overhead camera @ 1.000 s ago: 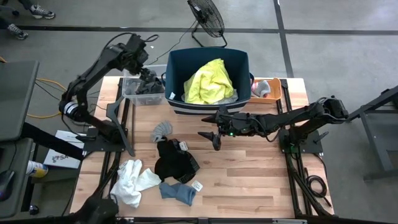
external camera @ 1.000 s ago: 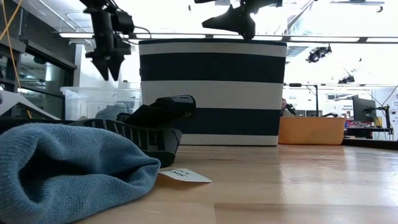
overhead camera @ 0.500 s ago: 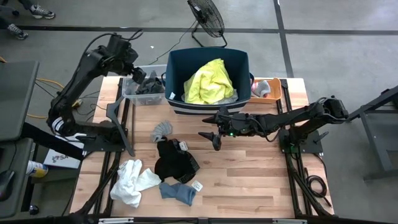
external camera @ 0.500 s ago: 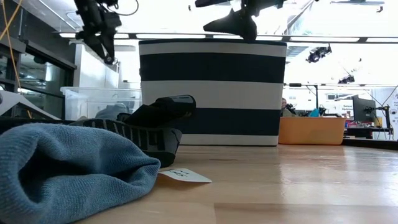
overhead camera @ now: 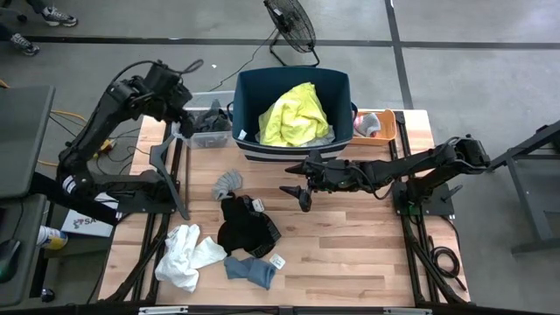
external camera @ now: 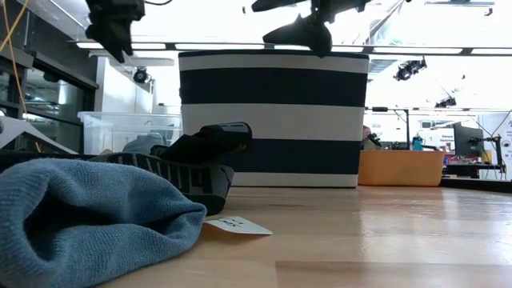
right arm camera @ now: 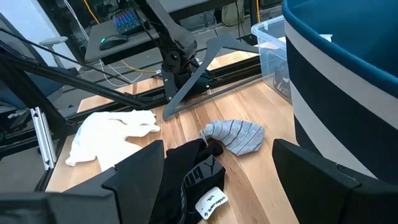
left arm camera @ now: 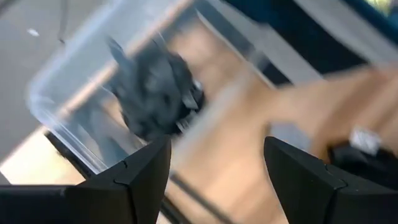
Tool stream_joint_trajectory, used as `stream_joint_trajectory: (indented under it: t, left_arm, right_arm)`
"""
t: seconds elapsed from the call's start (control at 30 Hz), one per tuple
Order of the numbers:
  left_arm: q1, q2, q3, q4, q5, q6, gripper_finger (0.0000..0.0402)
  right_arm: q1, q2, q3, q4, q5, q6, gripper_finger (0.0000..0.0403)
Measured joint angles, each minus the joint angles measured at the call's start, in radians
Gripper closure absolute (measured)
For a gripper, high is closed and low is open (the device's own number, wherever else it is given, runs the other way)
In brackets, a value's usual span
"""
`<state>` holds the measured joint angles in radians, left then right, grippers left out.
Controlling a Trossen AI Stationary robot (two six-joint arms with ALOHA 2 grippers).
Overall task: Pick & Place Cloths
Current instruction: Put the white shorts into the transparent container
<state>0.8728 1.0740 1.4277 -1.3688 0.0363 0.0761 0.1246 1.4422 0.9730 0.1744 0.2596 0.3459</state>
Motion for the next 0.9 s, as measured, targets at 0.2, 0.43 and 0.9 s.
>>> stream_joint_trajectory:
  t: [0.2,0.43,0.9]
  left_arm:
    - [-0.105,-0.007,0.000,-0.170,0.003,-0.077,0.0149]
    - [-0.256,-0.020,-0.002,-0.203,0.042,-0.291,0.0149]
    - [-0.740,-0.018,-0.002,-0.202,0.059,-0.508,0.0149]
  right_arm:
    - [0.000,0.000,0.000,-0.008,0.001,0.002,0.0111]
    - [0.000,0.000,0.000,-0.008,0.003,0.002,0.0111]
    - [0.001,0.000,0.000,-0.014,0.000,0.002,0.0111]
